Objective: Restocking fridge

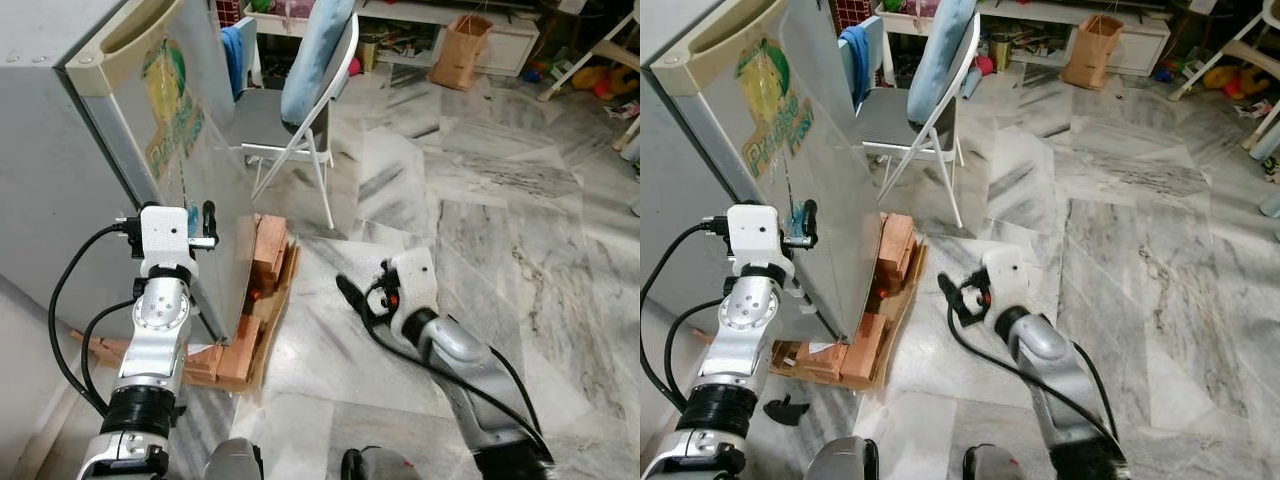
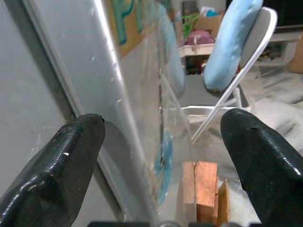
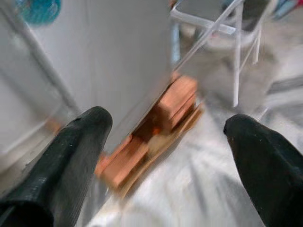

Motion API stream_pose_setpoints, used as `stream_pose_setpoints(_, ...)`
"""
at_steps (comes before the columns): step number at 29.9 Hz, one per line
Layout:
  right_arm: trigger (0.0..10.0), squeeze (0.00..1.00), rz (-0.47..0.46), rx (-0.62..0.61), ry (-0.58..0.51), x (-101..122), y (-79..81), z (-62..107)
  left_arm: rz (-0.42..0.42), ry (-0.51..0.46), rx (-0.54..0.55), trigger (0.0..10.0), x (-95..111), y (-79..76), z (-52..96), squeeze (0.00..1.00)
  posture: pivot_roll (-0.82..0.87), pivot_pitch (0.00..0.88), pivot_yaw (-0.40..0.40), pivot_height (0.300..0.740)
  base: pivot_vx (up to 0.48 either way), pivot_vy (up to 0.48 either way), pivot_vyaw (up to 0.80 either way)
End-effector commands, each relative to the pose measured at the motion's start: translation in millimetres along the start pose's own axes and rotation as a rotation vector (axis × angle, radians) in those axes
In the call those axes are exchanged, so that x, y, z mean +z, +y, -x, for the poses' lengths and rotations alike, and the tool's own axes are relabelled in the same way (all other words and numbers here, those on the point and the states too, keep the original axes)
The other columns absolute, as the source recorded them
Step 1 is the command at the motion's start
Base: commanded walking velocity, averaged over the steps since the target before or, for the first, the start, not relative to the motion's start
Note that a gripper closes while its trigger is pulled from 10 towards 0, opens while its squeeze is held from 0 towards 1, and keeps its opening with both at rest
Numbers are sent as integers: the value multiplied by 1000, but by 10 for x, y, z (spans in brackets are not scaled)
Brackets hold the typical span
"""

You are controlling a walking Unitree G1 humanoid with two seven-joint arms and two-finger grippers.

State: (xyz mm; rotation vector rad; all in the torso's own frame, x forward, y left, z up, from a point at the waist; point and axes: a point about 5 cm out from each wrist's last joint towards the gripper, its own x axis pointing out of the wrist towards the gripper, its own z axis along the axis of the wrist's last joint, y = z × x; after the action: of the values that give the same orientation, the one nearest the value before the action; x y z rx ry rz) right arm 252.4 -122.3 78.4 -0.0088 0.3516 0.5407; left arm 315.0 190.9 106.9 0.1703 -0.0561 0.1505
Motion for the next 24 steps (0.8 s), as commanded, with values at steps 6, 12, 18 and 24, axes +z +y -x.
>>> stream_pose_setpoints(6, 10000, 0, -2, 70, 13, -11, -34, 182, -44, 36, 72, 10000, -79, 144, -84, 0, 71, 95, -4, 740, 0, 0, 0)
stream_pose_setpoints(12, 10000, 0, -7, 105, -33, 47, 5, 223, -43, 46, 126, 10000, -28, 261, -255, 0, 52, 101, 5, 740, 0, 0, 0)
stream_pose_setpoints(18, 10000, 0, 30, 88, -21, 11, 13, 265, 12, 31, 38, 10000, 56, 115, -391, 0, 36, 105, 7, 740, 0, 0, 0)
stream_pose_setpoints(24, 10000, 0, 36, 62, -13, -34, -53, 268, 37, -22, -140, 10000, 198, -175, -449, 0, 35, 108, 6, 740, 0, 0, 0)
